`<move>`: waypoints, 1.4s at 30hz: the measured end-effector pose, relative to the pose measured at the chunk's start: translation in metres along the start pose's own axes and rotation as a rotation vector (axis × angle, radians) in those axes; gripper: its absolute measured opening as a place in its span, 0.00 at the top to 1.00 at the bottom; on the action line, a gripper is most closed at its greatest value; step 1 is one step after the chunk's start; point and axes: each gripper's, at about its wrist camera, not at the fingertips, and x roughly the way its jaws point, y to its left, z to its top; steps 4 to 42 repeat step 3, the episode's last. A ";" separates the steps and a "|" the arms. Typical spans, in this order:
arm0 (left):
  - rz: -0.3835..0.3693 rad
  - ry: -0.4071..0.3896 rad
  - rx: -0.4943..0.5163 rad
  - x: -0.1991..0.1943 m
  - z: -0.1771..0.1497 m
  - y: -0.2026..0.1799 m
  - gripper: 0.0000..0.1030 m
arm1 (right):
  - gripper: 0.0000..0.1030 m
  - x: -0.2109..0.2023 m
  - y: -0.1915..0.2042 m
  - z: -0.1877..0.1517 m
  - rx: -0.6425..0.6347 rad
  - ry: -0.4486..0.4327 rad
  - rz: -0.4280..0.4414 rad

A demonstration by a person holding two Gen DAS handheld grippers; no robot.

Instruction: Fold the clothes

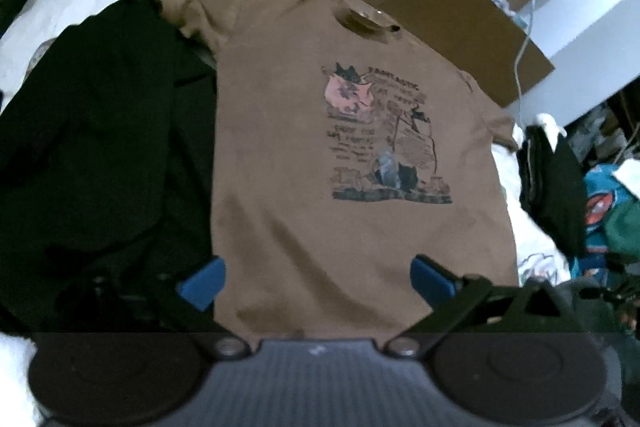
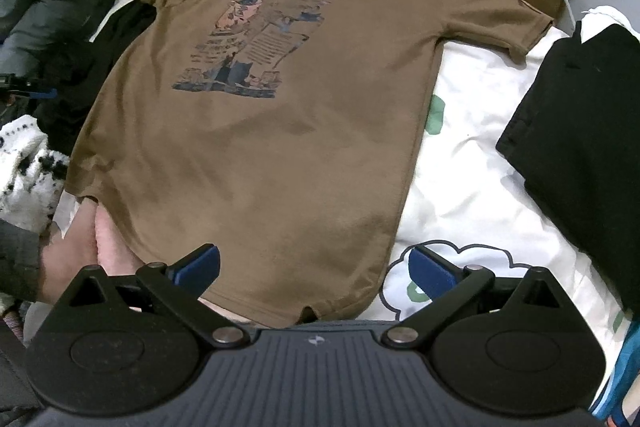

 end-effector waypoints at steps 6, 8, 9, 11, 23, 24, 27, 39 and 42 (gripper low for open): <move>-0.002 0.022 0.041 0.004 -0.001 -0.010 0.03 | 0.00 0.000 0.000 -0.003 0.002 -0.002 0.005; -0.002 0.022 0.041 0.004 -0.001 -0.010 0.03 | 0.00 0.000 0.000 -0.003 0.002 -0.002 0.005; -0.002 0.022 0.041 0.004 -0.001 -0.010 0.03 | 0.00 0.000 0.000 -0.003 0.002 -0.002 0.005; -0.002 0.022 0.041 0.004 -0.001 -0.010 0.03 | 0.00 0.000 0.000 -0.003 0.002 -0.002 0.005; -0.002 0.022 0.041 0.004 -0.001 -0.010 0.03 | 0.00 0.000 0.000 -0.003 0.002 -0.002 0.005; -0.002 0.022 0.041 0.004 -0.001 -0.010 0.03 | 0.00 0.000 0.000 -0.003 0.002 -0.002 0.005; -0.002 0.022 0.041 0.004 -0.001 -0.010 0.03 | 0.00 0.000 0.000 -0.003 0.002 -0.002 0.005; -0.002 0.022 0.041 0.004 -0.001 -0.010 0.03 | 0.00 0.000 0.000 -0.003 0.002 -0.002 0.005; -0.002 0.022 0.041 0.004 -0.001 -0.010 0.03 | 0.00 0.000 0.000 -0.003 0.002 -0.002 0.005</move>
